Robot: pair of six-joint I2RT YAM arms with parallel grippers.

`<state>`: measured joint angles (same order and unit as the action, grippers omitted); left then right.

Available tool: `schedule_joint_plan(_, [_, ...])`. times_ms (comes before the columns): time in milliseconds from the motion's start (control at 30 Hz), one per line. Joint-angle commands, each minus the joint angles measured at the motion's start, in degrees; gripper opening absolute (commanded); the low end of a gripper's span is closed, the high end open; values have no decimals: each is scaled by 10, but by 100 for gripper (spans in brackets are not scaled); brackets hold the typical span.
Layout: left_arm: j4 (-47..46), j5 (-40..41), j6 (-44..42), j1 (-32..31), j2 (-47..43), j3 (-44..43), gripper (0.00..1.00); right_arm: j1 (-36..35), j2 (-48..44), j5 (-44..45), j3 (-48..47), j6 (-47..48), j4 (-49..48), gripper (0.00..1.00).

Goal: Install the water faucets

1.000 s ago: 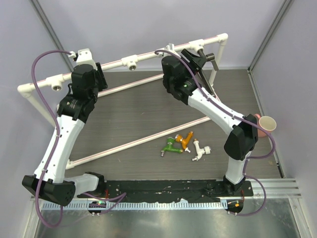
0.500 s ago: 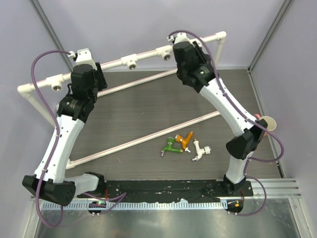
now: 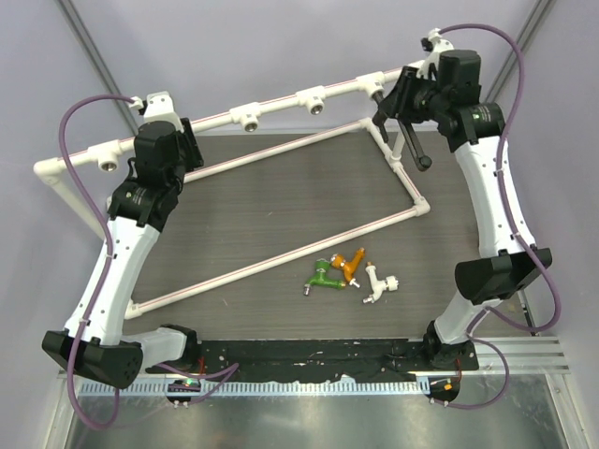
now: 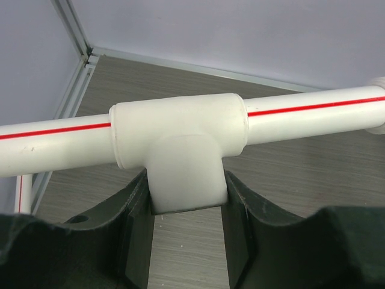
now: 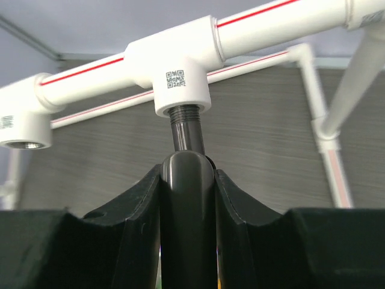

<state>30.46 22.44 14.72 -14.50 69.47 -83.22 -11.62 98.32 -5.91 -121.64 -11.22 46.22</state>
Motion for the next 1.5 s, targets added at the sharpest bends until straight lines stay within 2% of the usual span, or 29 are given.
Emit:
schedule_joint_plan(0, [-4,51,1,21,-26,-7,0,84,-11,-245,72,-178,-189,1])
schedule_joint_plan(67, [-4,51,0,21,-26,-7,0,104,-16,-324,105,-261,-247,1])
schedule_joint_plan(133, [-5,51,0,22,-26,-7,0,131,-19,-363,157,-317,-346,1])
schedule_joint_plan(167, [-5,50,1,22,-26,-7,0,136,-20,-398,175,-385,-383,1])
schedule_joint_plan(233, [-5,50,1,22,-27,-7,0,151,-22,-424,228,-455,-507,1])
schedule_joint_plan(267, [-5,49,1,23,-27,-7,0,157,-22,-434,243,-524,-549,1])
schedule_joint_plan(300, [-5,49,1,22,-27,-7,0,164,-19,-449,277,-568,-638,1])
schedule_joint_plan(367, [-4,48,1,23,-26,-7,0,172,-12,-459,308,-645,-730,1])
schedule_joint_plan(400, [-5,47,1,23,-26,-7,0,176,-2,-465,330,-718,-807,1])
schedule_joint_plan(500, [-5,46,2,23,-26,-7,0,182,10,-463,364,-815,-923,1])
schedule_joint_plan(633, [-5,45,2,23,-26,-7,0,182,27,-457,383,-880,-1003,1])
schedule_joint_plan(700, [-5,45,3,24,-25,-7,0,184,28,-456,388,-889,-1019,8])
schedule_joint_plan(733, [-5,45,2,24,-26,-7,0,184,29,-456,389,-887,-1020,13])
schedule_joint_plan(767, [-5,45,3,24,-25,-7,0,186,26,-456,389,-885,-1019,27])
schedule_joint_plan(867, [-5,45,3,25,-26,-7,0,189,10,-456,391,-850,-996,49])
schedule_joint_plan(933, [-5,45,3,25,-24,-7,0,192,-4,-453,392,-813,-941,55])
schedule_joint_plan(967, [-6,43,4,25,-25,-7,0,193,-11,-452,391,-776,-919,62])
schedule_joint_plan(1067, [-4,42,4,25,-24,-8,0,194,-38,-442,382,-700,-835,75])
schedule_joint_plan(1233, [-4,42,4,26,-24,-8,0,199,-66,-414,360,-586,-686,87])
schedule_joint_plan(1267, [-4,42,4,26,-24,-7,0,199,-71,-407,346,-557,-654,87])
schedule_joint_plan(1300, [-4,42,4,25,-24,-7,0,199,-75,-397,335,-483,-575,88])
schedule_joint_plan(1400, [-4,41,4,25,-25,-7,0,199,-98,-331,302,-390,-443,89])
schedule_joint_plan(1467, [-4,40,5,26,-24,-7,0,199,-112,-290,279,-322,-398,90])
